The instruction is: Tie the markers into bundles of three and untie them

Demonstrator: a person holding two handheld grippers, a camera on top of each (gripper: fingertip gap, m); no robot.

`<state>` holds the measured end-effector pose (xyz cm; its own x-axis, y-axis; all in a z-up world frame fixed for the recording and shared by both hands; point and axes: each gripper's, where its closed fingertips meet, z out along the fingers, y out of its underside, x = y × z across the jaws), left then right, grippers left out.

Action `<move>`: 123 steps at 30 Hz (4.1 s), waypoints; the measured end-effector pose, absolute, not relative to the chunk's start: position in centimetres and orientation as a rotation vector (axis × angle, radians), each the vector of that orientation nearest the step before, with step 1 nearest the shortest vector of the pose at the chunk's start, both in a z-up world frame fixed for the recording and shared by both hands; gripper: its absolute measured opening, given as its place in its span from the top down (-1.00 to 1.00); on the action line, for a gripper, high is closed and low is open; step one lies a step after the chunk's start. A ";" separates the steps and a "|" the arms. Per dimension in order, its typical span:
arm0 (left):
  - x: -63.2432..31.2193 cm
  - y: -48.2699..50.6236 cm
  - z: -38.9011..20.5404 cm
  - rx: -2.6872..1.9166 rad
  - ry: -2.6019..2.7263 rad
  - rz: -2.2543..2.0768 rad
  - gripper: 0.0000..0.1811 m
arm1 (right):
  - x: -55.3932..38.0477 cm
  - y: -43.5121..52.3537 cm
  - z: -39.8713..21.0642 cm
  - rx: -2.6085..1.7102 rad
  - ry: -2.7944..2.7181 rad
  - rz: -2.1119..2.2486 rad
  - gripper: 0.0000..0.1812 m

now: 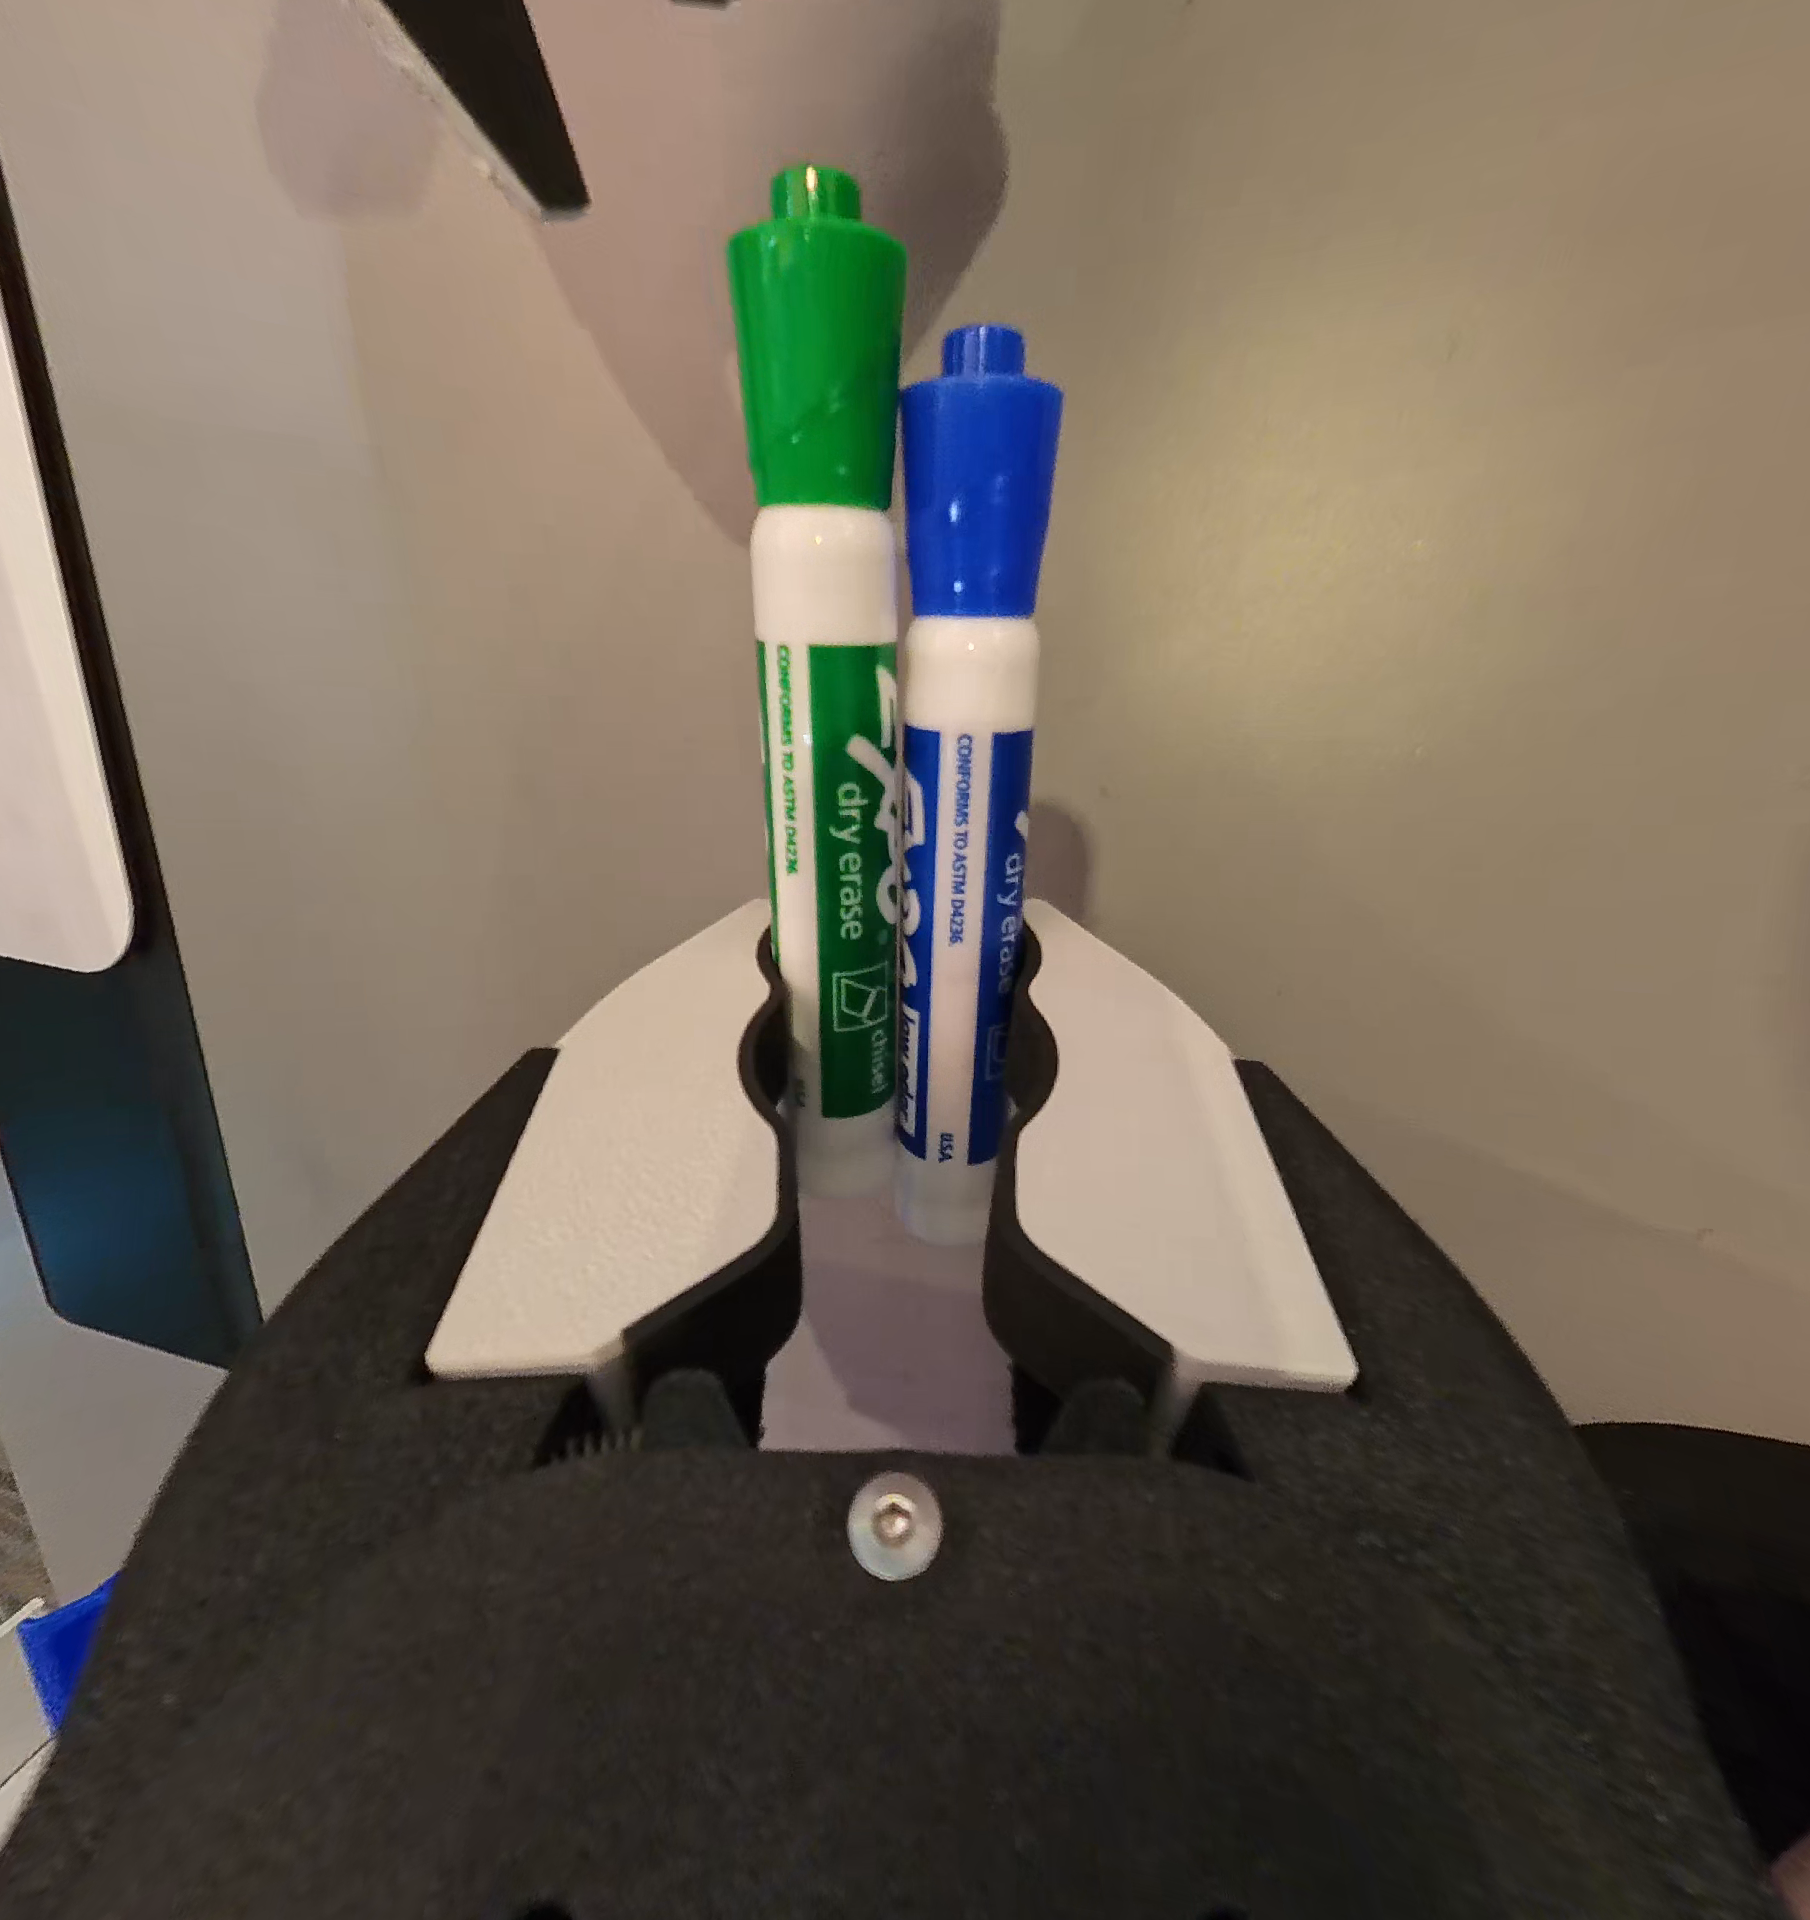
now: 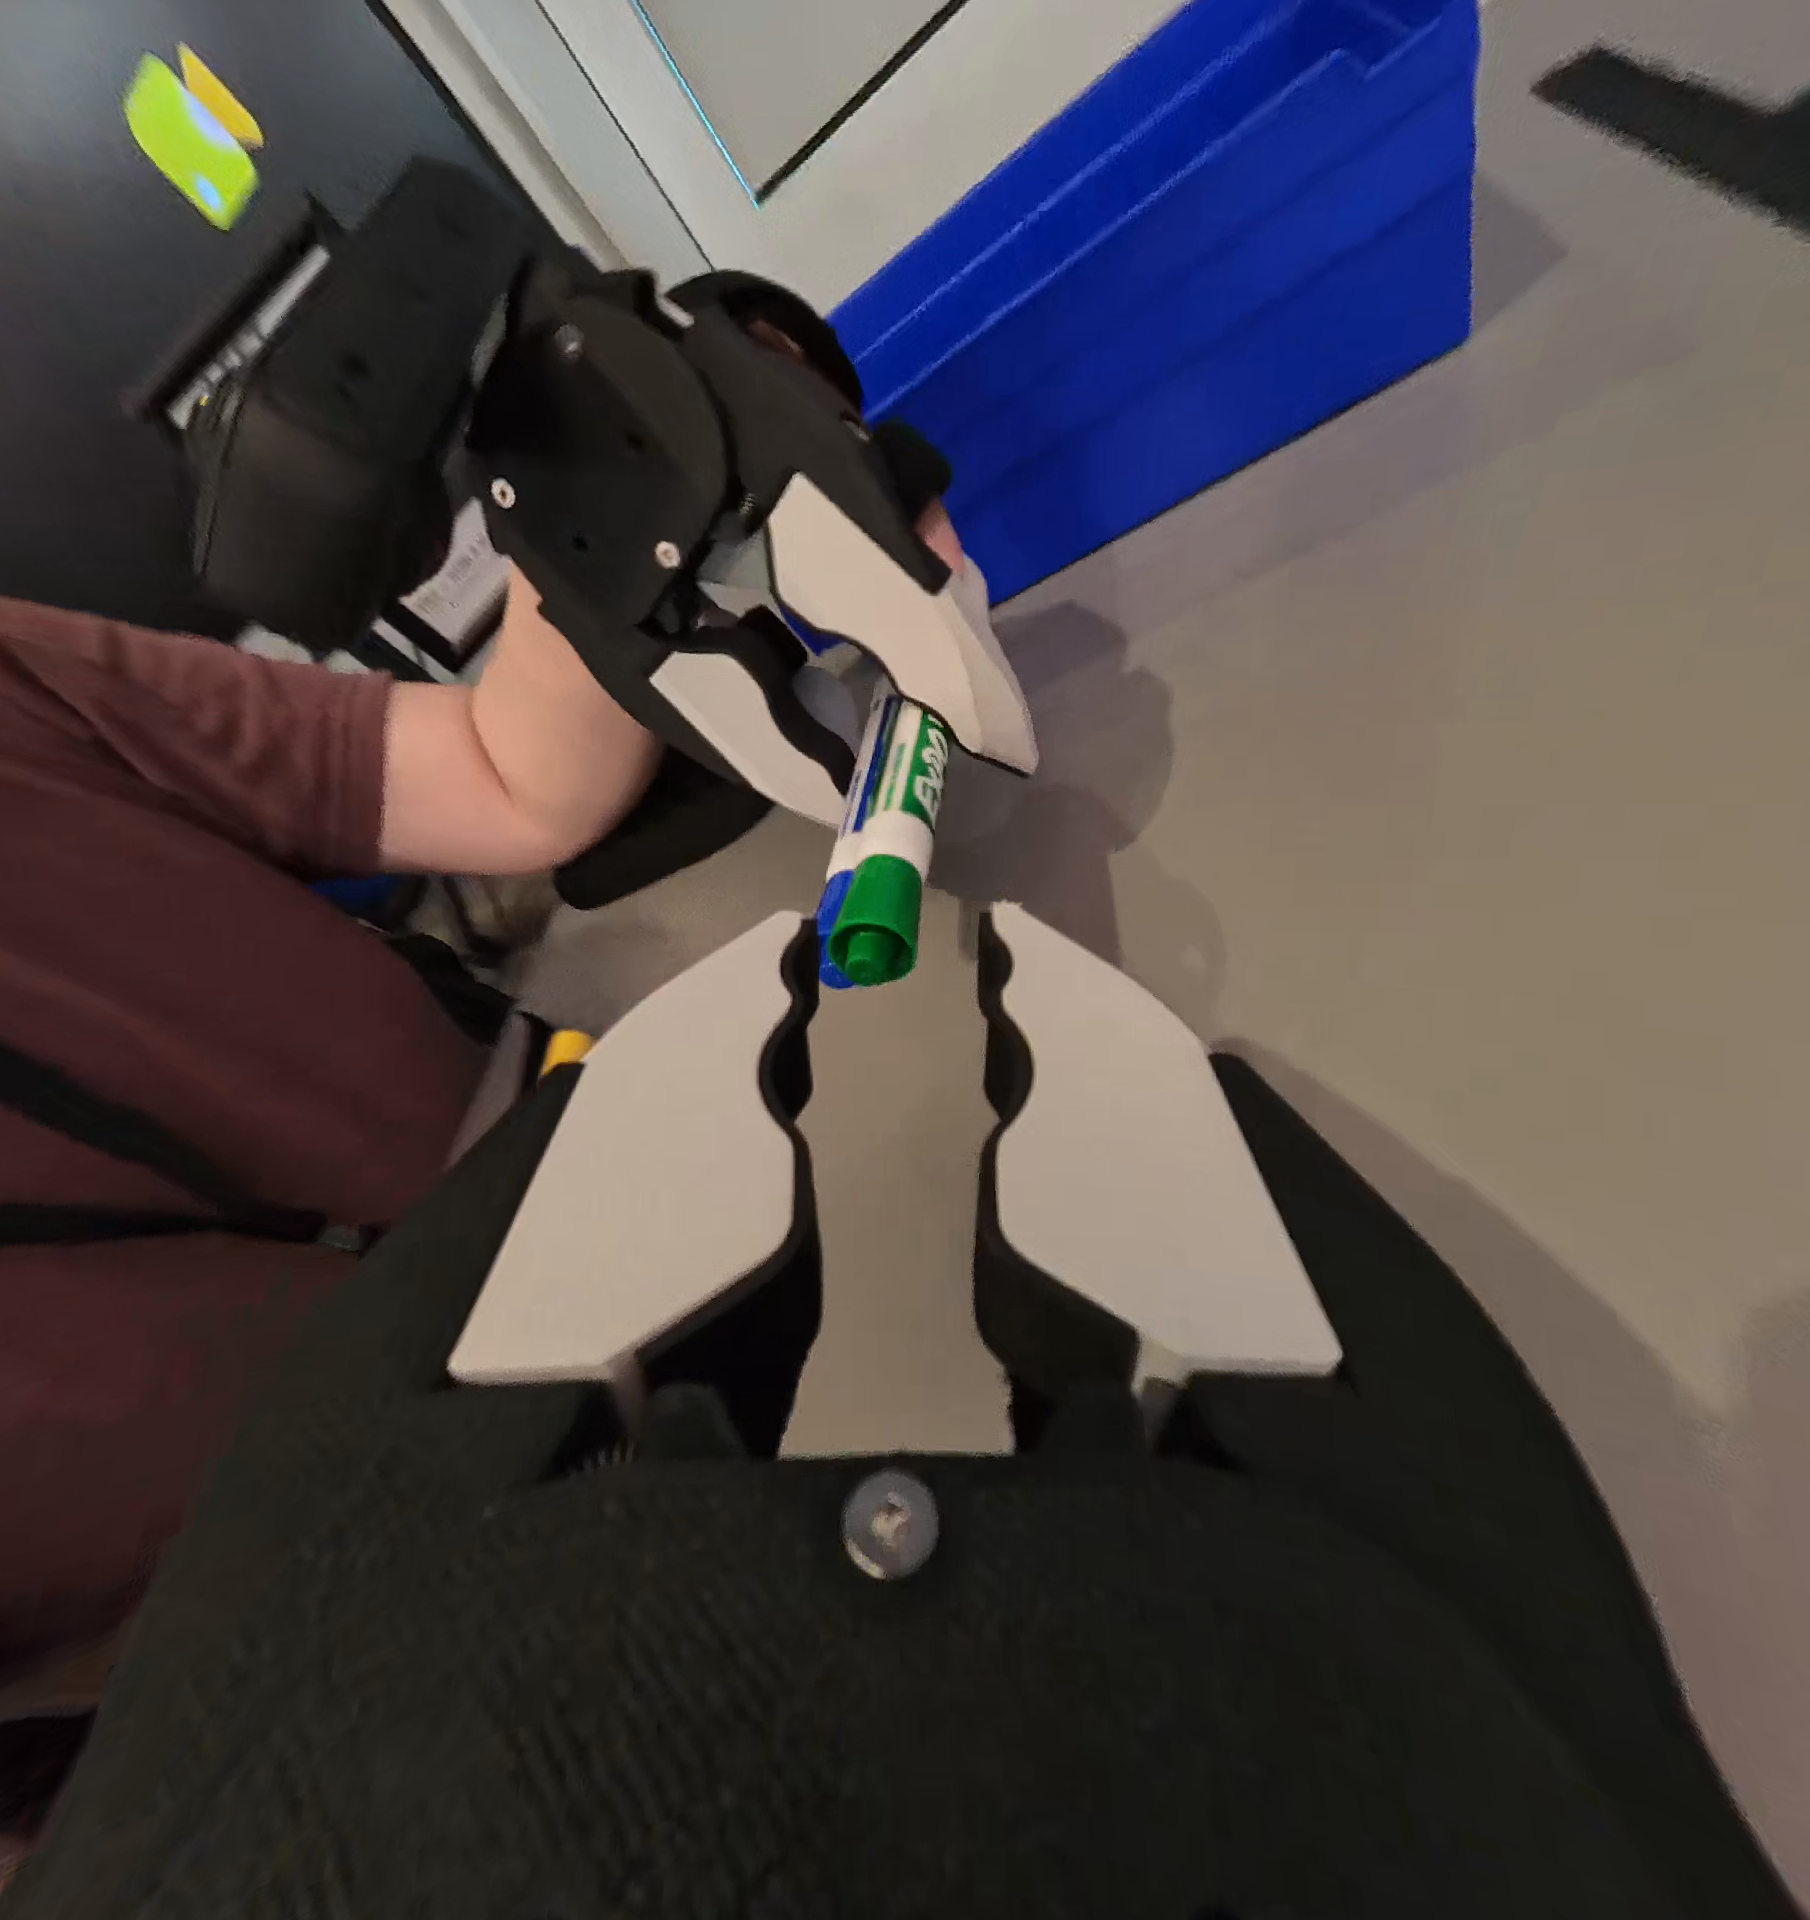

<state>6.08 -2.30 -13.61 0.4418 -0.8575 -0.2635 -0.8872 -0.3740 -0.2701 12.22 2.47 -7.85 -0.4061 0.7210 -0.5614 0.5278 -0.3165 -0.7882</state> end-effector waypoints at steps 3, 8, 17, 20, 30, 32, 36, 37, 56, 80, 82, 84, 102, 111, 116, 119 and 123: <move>5.9 -2.4 -13.6 -2.333 1.482 0.113 0.57 | 11.8 2.3 -6.8 -1.420 -1.770 1.623 0.67; 5.4 -2.5 -13.2 -2.339 1.452 0.079 0.57 | 13.0 -0.4 -4.2 -1.220 -1.834 1.560 0.69; 5.6 -2.9 -12.7 -2.325 1.465 0.066 0.57 | 14.1 -0.2 -6.6 -1.371 -1.635 1.307 0.71; 5.8 -3.3 -13.1 -2.338 1.503 0.089 0.57 | 14.1 0.2 -5.7 -1.378 -1.429 1.527 0.80; 5.3 -3.6 -13.4 -2.368 1.508 0.085 0.57 | 18.0 -9.1 -8.0 -1.254 -1.895 1.713 0.70; 5.1 -3.6 -13.3 -2.370 1.499 0.078 0.57 | 20.2 -12.3 -11.0 -1.247 -2.099 1.599 0.68; 5.1 -3.7 -13.2 -2.367 1.493 0.059 0.57 | 23.1 -17.1 -14.5 -1.251 -2.294 1.455 0.67; 5.1 -3.7 -13.2 -2.369 1.493 0.064 0.57 | 23.4 -17.9 -14.9 -1.255 -2.319 1.433 0.67; 5.0 -4.4 -13.0 -2.386 1.504 0.056 0.57 | 22.2 -16.7 -17.6 -1.216 -2.231 1.012 0.77; 5.8 -5.2 -13.8 -2.401 1.566 -0.006 0.57 | 15.0 -2.8 -6.4 -1.219 -1.830 0.864 0.78; 5.9 -5.2 -13.7 -2.399 1.565 -0.018 0.57 | 14.3 -2.8 -7.0 -1.221 -1.866 0.840 0.78; 5.9 -5.2 -13.7 -2.400 1.567 -0.017 0.57 | 13.5 -2.9 -7.1 -1.206 -1.884 0.849 0.78; 5.3 -5.6 -13.5 -2.428 1.559 -0.012 0.57 | 10.5 -3.4 -7.3 -1.210 -1.904 0.973 0.64; 4.4 -5.7 -13.1 -2.438 1.519 -0.021 0.57 | 13.9 -4.0 -5.3 -1.238 -1.779 1.183 0.79; 3.9 -5.8 -12.8 -2.442 1.494 -0.025 0.57 | 16.9 -11.7 -6.9 -1.443 -1.759 1.471 0.78; 3.8 -5.7 -12.6 -2.440 1.484 -0.026 0.57 | 18.5 -16.5 -10.2 -1.634 -1.834 1.523 0.74; 3.5 -5.9 -12.7 -2.453 1.474 -0.028 0.57 | 19.0 -22.1 -13.5 -1.801 -1.995 1.544 0.71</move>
